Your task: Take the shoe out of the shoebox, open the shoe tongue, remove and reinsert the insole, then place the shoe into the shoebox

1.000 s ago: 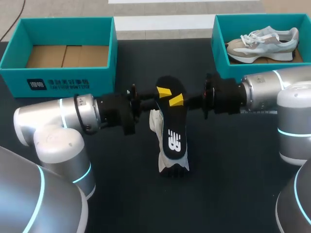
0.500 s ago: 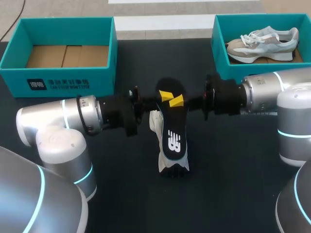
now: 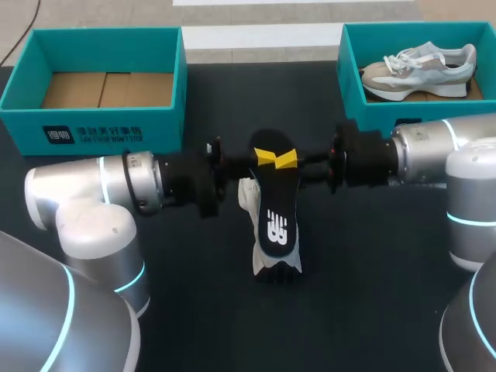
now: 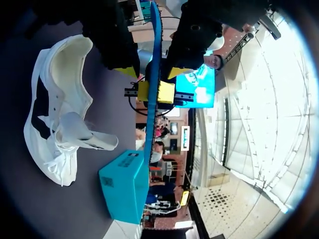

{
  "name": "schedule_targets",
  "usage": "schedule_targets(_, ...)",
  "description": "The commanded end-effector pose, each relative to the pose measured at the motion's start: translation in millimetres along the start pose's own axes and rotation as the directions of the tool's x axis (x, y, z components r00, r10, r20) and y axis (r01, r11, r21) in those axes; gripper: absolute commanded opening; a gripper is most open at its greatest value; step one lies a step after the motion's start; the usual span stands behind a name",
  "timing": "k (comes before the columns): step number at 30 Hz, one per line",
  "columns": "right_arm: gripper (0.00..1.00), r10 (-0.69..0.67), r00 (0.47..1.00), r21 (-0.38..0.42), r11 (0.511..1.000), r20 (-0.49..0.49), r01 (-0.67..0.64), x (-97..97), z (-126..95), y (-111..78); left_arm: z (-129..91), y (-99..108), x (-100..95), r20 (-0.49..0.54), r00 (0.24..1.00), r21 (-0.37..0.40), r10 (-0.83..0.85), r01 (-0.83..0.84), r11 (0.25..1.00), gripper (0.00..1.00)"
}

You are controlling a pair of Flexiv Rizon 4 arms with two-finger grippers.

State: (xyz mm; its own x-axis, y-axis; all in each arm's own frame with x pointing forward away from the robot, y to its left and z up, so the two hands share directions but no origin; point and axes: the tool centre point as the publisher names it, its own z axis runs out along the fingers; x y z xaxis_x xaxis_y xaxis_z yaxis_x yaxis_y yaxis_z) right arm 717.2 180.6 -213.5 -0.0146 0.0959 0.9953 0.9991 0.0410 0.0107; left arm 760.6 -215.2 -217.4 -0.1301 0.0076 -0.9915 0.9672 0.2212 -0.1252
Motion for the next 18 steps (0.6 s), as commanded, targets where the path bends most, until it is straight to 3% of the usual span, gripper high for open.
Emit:
schedule_targets(1,1.00,-0.022,0.998,-0.083,0.996,0.052,0.026,7.9,-19.4,-25.4,-7.3,1.5,-6.0,-0.048,0.998,0.012,-0.028,0.028,1.000,0.00)
schedule_targets(6,1.00,-0.073,0.990,-0.148,0.985,0.120,0.091,4.5,-40.1,-36.1,-18.2,1.6,-6.0,-0.116,0.989,0.029,-0.096,0.100,0.995,0.00)
schedule_targets(10,1.00,-0.188,0.964,-0.140,0.966,0.186,0.215,-0.9,-48.6,-34.8,-26.4,-1.9,-11.0,-0.167,0.963,0.058,-0.214,0.226,0.973,0.00)
schedule_targets(14,1.00,-0.383,0.846,-0.052,0.901,0.371,0.431,3.1,-50.8,-34.4,-32.9,-5.4,-16.3,-0.194,0.936,0.067,-0.294,0.312,0.948,0.00)
schedule_targets(16,1.00,-0.502,0.770,0.042,0.846,0.392,0.531,5.4,-48.8,-34.8,-36.1,-9.1,-19.5,-0.213,0.918,0.084,-0.334,0.357,0.930,0.00)
schedule_targets(17,1.00,-0.473,0.749,0.027,0.852,0.463,0.522,3.8,-50.0,-32.6,-37.0,-10.2,-20.4,-0.224,0.907,0.086,-0.356,0.383,0.920,0.00)
schedule_targets(18,1.00,-0.499,0.734,0.018,0.832,0.461,0.554,1.6,-52.1,-29.8,-37.8,-11.7,-21.6,-0.231,0.901,0.095,-0.366,0.395,0.914,0.00)
